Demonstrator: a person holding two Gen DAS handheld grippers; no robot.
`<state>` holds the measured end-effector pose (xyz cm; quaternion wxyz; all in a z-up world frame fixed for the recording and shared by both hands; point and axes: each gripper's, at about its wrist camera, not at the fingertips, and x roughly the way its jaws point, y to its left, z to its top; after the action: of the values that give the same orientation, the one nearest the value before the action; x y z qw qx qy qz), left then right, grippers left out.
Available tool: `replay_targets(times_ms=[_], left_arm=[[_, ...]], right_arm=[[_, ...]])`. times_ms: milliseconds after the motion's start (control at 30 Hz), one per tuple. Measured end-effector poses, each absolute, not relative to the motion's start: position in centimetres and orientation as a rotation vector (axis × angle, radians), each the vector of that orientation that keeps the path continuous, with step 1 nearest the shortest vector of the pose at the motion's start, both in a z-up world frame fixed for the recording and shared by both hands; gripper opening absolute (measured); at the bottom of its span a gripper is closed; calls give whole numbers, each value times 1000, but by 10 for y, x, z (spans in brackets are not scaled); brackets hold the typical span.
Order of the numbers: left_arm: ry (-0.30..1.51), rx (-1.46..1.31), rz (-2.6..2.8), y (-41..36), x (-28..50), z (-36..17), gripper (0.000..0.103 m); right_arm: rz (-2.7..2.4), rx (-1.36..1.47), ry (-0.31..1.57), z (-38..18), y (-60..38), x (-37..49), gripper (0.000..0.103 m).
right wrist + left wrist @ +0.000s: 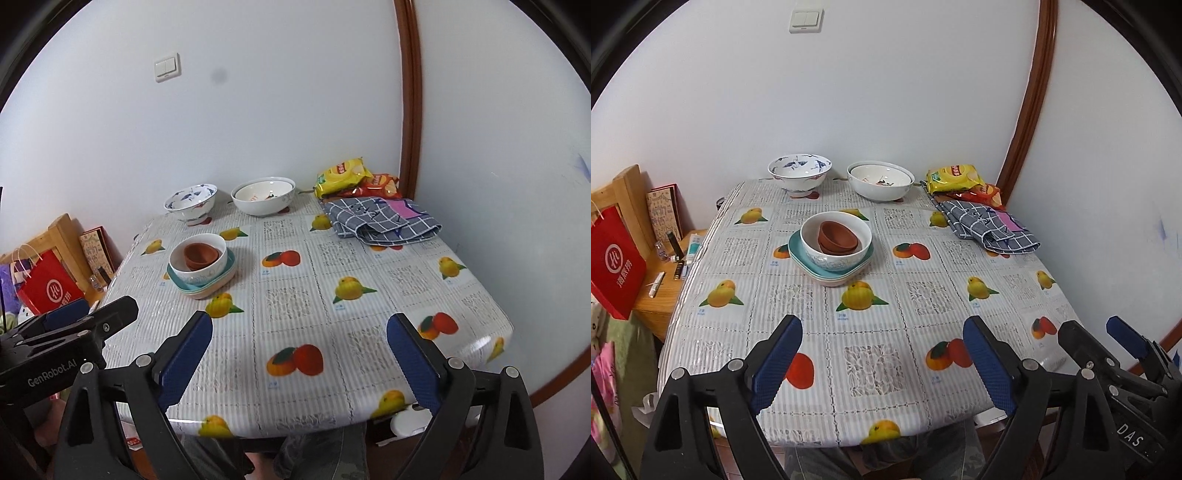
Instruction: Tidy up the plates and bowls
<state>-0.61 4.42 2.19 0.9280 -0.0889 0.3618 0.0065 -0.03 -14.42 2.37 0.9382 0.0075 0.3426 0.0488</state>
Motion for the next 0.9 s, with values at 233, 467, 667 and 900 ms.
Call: replay_targets(times_ms=[233, 467, 667, 900], left_arm=[[714, -158, 30, 40, -16, 29, 88], [714, -164, 33, 41, -18, 28, 88], [719, -158, 32, 38, -18, 25, 88], [719, -157, 29, 36, -18, 24, 88]], right_arm=[[100, 18, 684, 28, -147, -11, 95], [104, 21, 680, 28, -147, -14, 95], [100, 24, 677, 28, -149, -16, 95], [96, 34, 677, 28, -152, -18, 95]])
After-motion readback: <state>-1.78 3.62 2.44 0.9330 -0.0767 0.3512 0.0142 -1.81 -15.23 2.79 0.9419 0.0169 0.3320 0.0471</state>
